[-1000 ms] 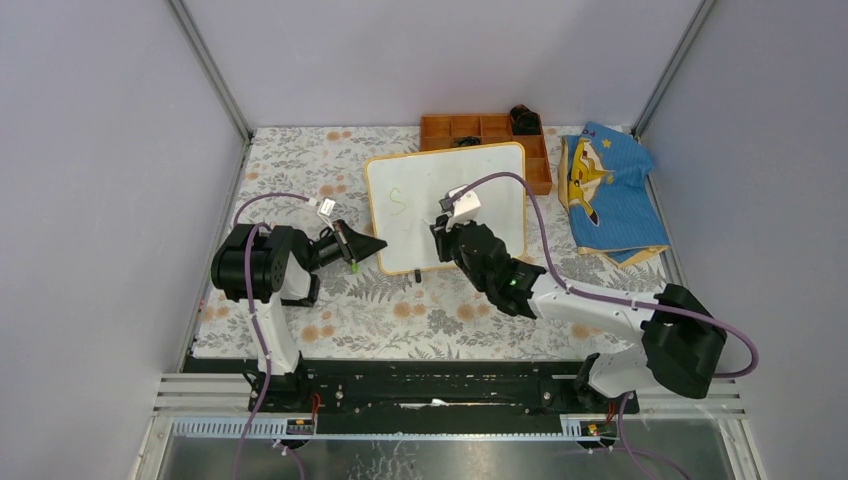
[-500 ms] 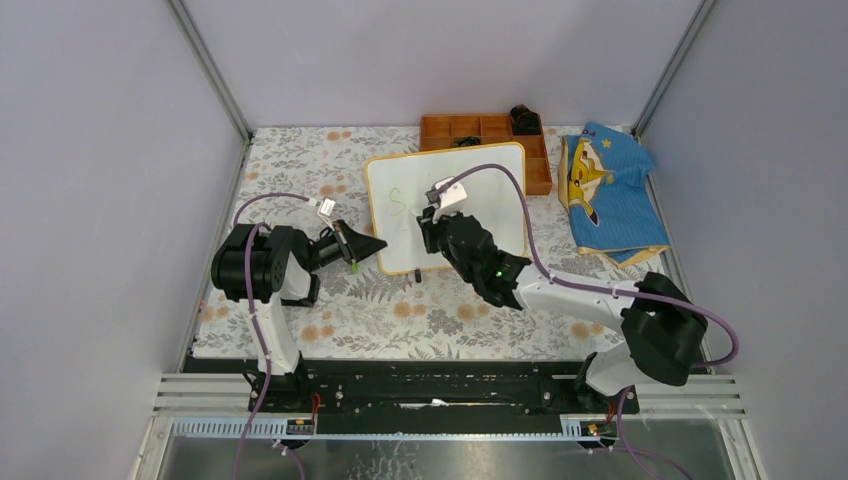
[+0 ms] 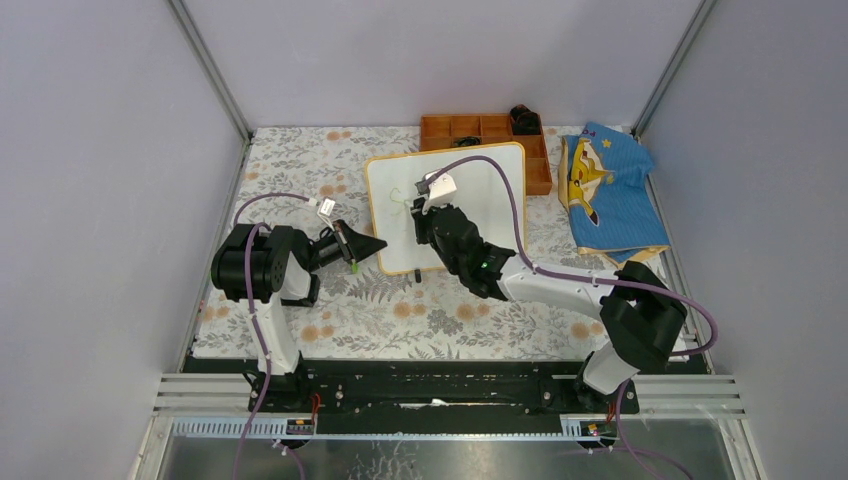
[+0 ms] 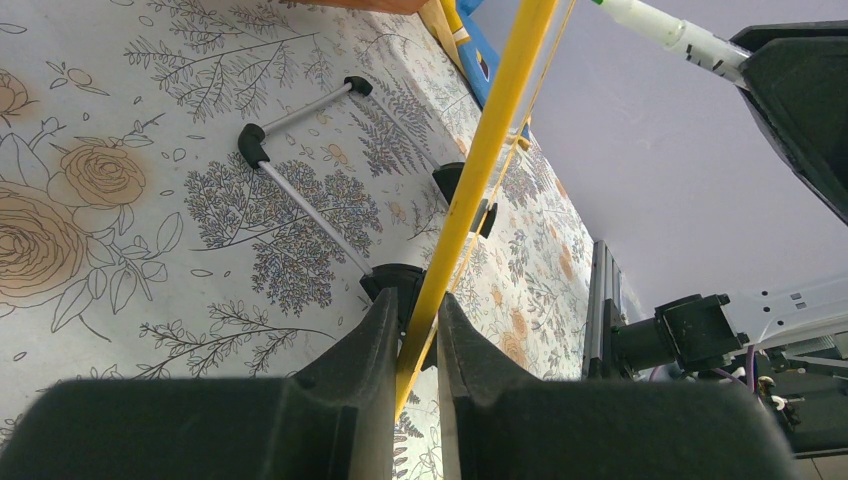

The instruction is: Write a sentence on the whiteboard

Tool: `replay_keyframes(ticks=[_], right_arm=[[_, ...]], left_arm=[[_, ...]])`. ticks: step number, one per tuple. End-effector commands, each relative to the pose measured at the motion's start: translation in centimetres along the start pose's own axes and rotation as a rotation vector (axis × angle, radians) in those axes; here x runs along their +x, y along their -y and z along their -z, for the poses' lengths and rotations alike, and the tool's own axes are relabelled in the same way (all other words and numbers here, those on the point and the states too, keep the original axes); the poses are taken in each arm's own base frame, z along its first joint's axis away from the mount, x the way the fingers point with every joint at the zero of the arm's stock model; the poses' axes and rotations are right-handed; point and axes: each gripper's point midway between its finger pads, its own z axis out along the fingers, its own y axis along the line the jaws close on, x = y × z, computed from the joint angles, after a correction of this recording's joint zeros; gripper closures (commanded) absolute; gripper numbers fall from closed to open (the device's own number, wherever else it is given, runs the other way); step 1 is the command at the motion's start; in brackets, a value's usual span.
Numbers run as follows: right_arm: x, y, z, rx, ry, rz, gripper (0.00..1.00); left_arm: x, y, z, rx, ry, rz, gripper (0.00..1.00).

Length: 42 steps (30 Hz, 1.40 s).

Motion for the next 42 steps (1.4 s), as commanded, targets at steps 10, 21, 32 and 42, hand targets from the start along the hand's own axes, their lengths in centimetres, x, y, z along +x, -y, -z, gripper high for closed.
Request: replay_keyframes(ticks=[10,21,32,42], right_arm=[[-2.8,1.0,-0.2,0.034,0.079,-0.049,1.0],[-0.8,0.8,0.9,-0.017,0.032,-0.034,1.0],[-0.4,0.8,0.2,0.004,0.017,-0.034,1.0],[-1.6,1.4,-0.5,0.037,0.032,-0.031,1.0]], left_arm=[[-0.2,-1.3,0.0,-0.054,0.043,-0.008,1.0],[-0.2,-1.3,0.0,-0.053,0.043,-0.008,1.0],[-0.2,-1.3,0.0,-0.054,0.042,-0.007,1.0],[-0.2,-1.3,0.0,-0.054,0.042,-0.007,1.0]])
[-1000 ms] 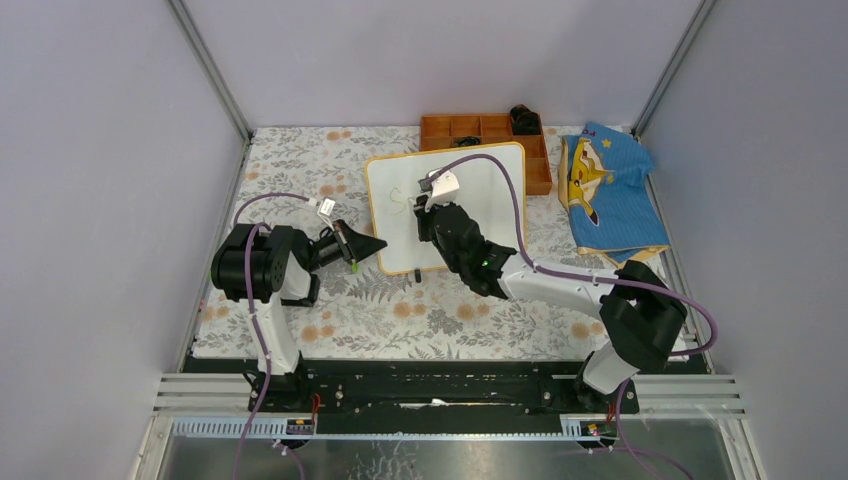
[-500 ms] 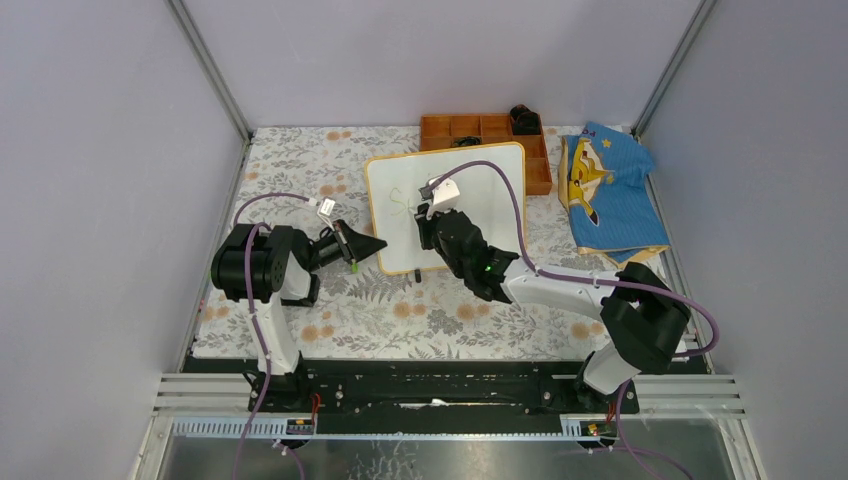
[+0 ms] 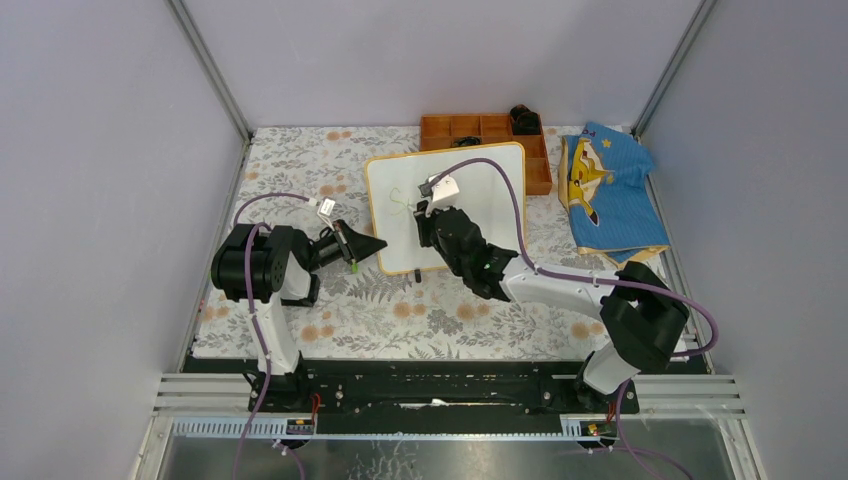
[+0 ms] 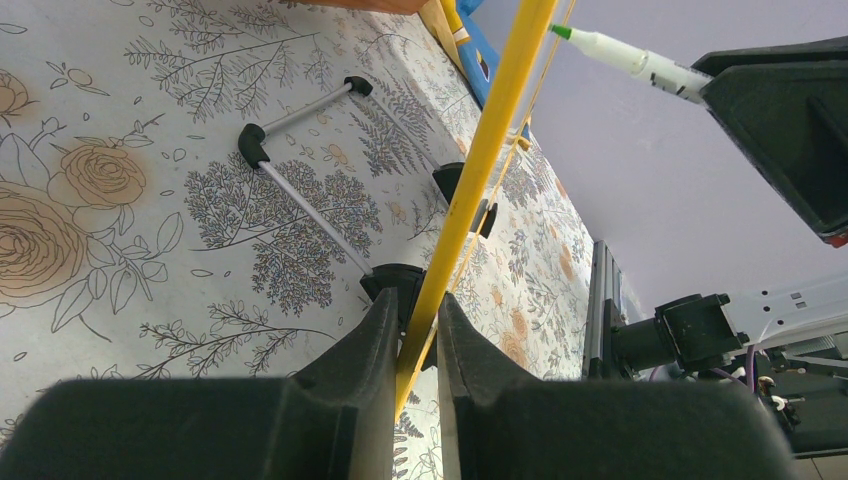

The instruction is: Write a sentence on the whiteboard

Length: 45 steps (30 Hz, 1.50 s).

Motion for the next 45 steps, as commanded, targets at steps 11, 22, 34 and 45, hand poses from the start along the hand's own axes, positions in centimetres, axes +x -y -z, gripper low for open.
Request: replay_keyframes(ticks=[11,22,34,45], right_arm=[[-3.7,1.6,-1.3,0.066,0.066,-0.033,1.0],[-2.8,2.8,-0.6,0.099,0.052,-0.039,1.0],[-1.7,3.2,0.1,0.102,0.035,-0.042,1.0],[-0.2,3.0,0.7,0.073,0.005,-0.05,1.0]], left_arm=[[-0.2,-1.3,0.0,-0.054,0.042,-0.007,1.0],[-0.1,-1.3,0.0,-0.054,0.041,-0.006,1.0],[-0.2,-1.4,0.0,-0.057,0.042,-0.006,1.0],[-0.2,-1.4,0.0,-0.057,0.042,-0.006,1.0]])
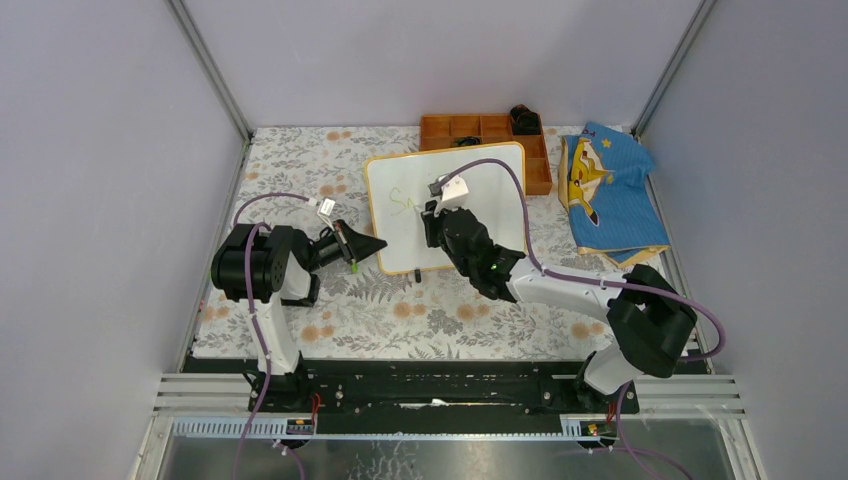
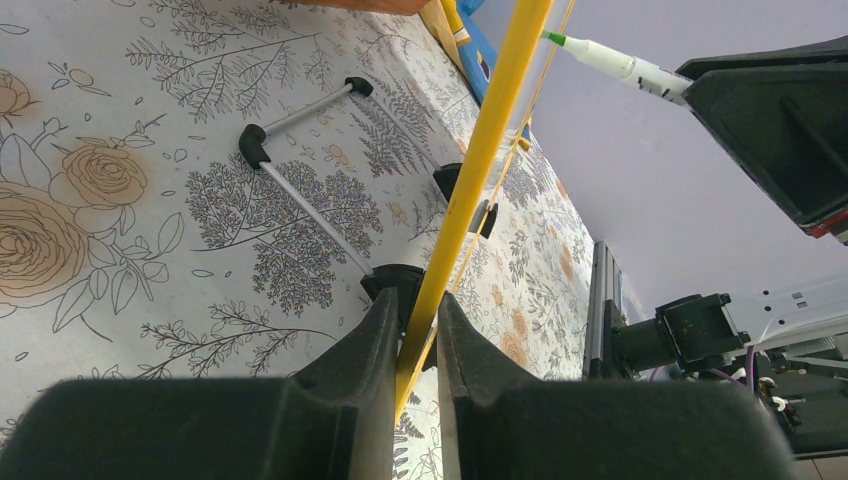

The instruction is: Write a sentence on the whiteboard

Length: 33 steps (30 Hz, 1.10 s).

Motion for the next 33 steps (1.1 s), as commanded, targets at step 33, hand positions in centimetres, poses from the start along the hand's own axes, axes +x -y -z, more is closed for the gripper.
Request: replay_keyframes(ticks=[33], right_arm=[[-3.5,1.7,-1.3,0.072,0.067,-0.023,1.0]], left_arm=[[-0.1,-1.4,0.0,-0.058,0.038,-0.005,1.0]])
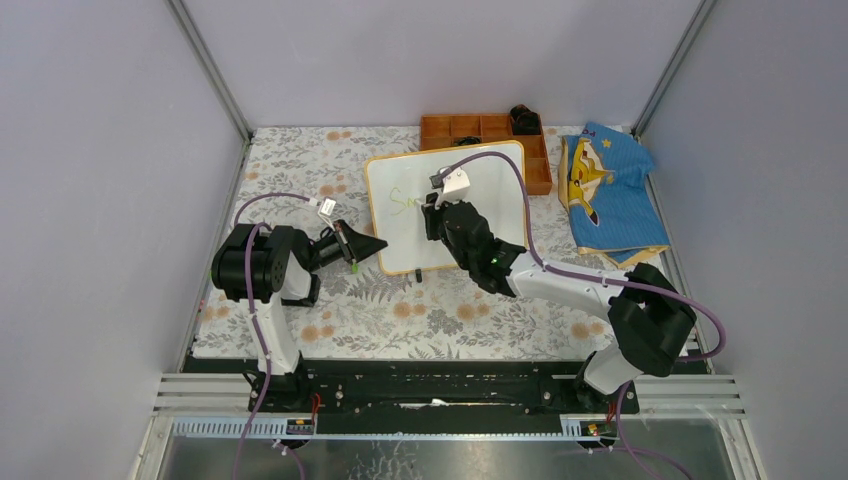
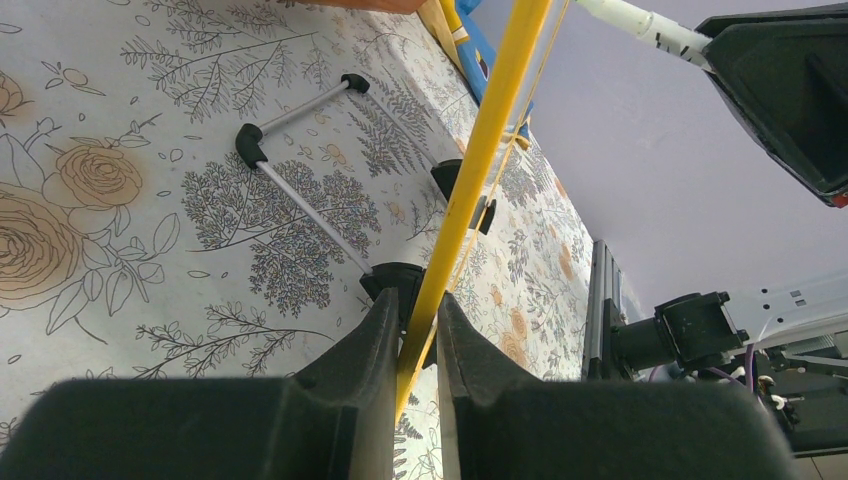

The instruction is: Write a sentence on the whiteboard

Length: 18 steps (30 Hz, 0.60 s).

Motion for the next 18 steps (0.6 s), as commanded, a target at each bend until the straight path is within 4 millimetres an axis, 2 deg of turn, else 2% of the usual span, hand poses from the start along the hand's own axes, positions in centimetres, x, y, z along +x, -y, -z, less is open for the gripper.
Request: replay_keyframes(ticks=[1,12,18], right_arm=[[-2.3,1.3,-0.9,0.059,0.055,-0.009,1.0],[-2.5,3.2,-0.4,0.115,0.067,-0.016,1.0],[-1.9,3.4,0.0,0.109,0.052,-0.01,1.0]], left_arm=[[-0.2,-1.5,0.1,-0.059,0.041,-0.005,1.0],[-0.2,-1.5,0.1,-0.059,0.041,-0.004,1.0],[-0.2,-1.5,0.1,-0.061,0.042,-0.004,1.0]])
